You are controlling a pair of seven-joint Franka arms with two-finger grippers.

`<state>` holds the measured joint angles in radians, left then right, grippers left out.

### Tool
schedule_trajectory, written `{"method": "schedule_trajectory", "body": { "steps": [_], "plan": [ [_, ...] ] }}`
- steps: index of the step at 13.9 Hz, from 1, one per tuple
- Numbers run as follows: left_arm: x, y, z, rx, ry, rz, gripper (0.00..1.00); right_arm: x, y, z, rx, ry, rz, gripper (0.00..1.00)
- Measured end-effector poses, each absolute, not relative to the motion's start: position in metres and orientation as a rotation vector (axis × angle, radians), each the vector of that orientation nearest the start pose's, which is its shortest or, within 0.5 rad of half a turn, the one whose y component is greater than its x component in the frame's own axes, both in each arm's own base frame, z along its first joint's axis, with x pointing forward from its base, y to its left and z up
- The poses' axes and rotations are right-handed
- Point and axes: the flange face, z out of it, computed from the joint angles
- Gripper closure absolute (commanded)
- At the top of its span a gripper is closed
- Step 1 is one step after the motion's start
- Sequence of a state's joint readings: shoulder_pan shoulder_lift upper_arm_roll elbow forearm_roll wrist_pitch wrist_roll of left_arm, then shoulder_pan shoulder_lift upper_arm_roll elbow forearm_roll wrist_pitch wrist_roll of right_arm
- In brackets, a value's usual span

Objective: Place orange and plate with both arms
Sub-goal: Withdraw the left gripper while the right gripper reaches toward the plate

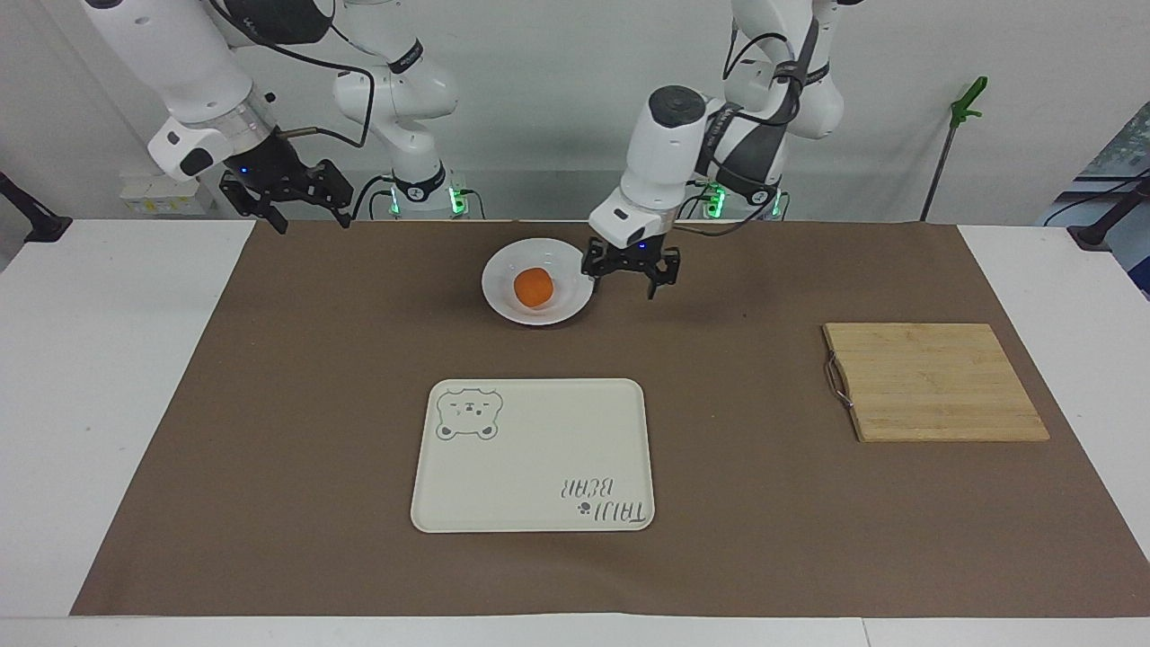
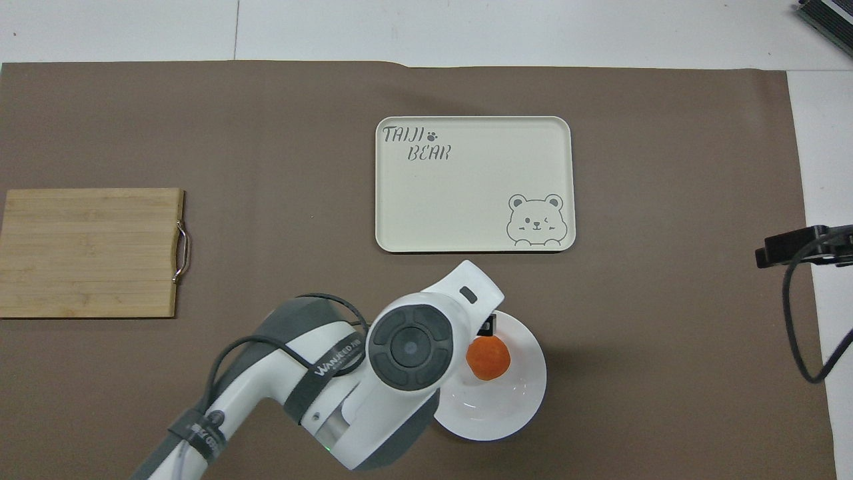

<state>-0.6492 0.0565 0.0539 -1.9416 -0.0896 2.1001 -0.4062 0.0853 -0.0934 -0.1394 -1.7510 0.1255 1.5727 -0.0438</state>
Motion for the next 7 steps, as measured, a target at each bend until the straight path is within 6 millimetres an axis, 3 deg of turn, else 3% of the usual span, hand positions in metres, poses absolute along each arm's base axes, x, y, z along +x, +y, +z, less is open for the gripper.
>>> {"method": "schedule_trajectory", "body": {
  "steps": [4,7],
  "plan": [
    [0.524,-0.216,0.486,-3.218,0.363,-0.086,0.00,0.520,-0.008,0.555,-2.894,0.053,0.124,0.00],
    [0.532,-0.138,0.511,-3.201,0.447,-0.077,0.00,0.518,0.000,0.533,-2.799,0.095,0.118,0.00]
  ]
}}
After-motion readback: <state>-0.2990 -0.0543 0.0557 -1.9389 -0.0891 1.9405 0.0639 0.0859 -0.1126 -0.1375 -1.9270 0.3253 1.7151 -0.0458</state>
